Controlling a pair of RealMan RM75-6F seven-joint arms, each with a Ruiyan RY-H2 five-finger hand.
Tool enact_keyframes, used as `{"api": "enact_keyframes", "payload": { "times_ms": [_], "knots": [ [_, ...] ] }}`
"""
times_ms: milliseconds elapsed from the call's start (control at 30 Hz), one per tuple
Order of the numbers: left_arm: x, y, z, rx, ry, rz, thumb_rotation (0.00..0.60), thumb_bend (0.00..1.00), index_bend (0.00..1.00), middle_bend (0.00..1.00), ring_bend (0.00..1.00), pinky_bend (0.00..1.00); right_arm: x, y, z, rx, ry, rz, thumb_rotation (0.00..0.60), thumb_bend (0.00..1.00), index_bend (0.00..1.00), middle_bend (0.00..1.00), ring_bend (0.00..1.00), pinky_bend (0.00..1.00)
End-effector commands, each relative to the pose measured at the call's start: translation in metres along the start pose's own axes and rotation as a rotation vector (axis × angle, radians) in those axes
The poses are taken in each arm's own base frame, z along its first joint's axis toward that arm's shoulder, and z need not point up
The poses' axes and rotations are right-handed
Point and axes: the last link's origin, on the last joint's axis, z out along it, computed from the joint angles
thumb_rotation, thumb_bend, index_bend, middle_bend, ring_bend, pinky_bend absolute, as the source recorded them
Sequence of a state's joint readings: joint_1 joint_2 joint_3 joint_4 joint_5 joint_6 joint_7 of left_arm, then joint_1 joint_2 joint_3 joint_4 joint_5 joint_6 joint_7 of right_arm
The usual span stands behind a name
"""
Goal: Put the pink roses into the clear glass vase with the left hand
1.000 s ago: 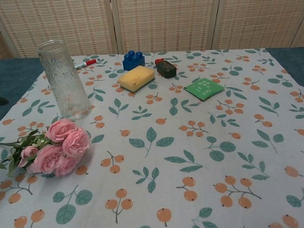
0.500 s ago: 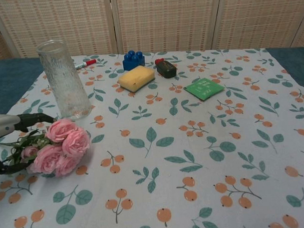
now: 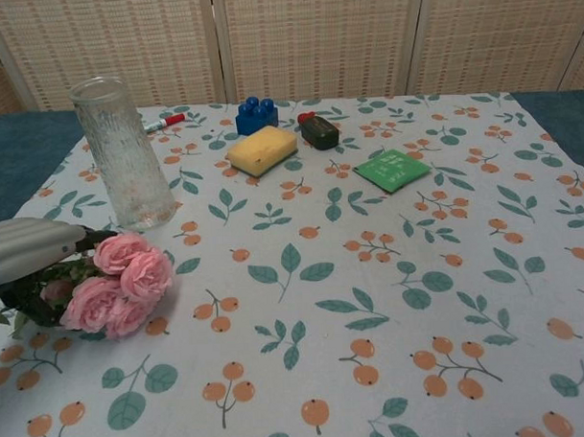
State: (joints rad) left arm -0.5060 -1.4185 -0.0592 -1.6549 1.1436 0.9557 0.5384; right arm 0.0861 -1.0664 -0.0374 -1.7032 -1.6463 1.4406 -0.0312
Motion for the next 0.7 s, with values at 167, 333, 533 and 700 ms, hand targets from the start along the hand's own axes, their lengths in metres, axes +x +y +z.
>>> {"api": "enact_keyframes", "payload": {
  "times_ms": [167,333,533,700],
  "knots": [
    [0.001,0.001,0.002,-0.012,0.089,-0.075,0.600,0.58,0.49,0.56,0.44,0.26,0.000,0.000,0.000,0.001,-0.004,0.000,0.600,0.21,0.00,0.00,0.00,0.00],
    [0.018,-0.007,-0.004,-0.053,0.292,-0.220,0.600,0.59,0.54,0.62,0.43,0.19,0.000,0.000,0.000,-0.003,0.000,0.000,0.600,0.21,0.00,0.00,0.00,0.00],
    [0.052,-0.034,-0.025,-0.132,0.583,-0.528,0.600,0.59,0.54,0.63,0.43,0.19,-0.001,0.001,0.001,-0.009,-0.003,-0.002,0.600,0.21,0.00,0.00,0.00,0.00],
    [0.097,-0.055,-0.036,-0.239,0.788,-0.974,0.600,0.59,0.54,0.63,0.43,0.21,-0.005,0.000,0.003,-0.006,-0.023,-0.007,0.600,0.21,0.00,0.00,0.00,0.00]
  ]
}}
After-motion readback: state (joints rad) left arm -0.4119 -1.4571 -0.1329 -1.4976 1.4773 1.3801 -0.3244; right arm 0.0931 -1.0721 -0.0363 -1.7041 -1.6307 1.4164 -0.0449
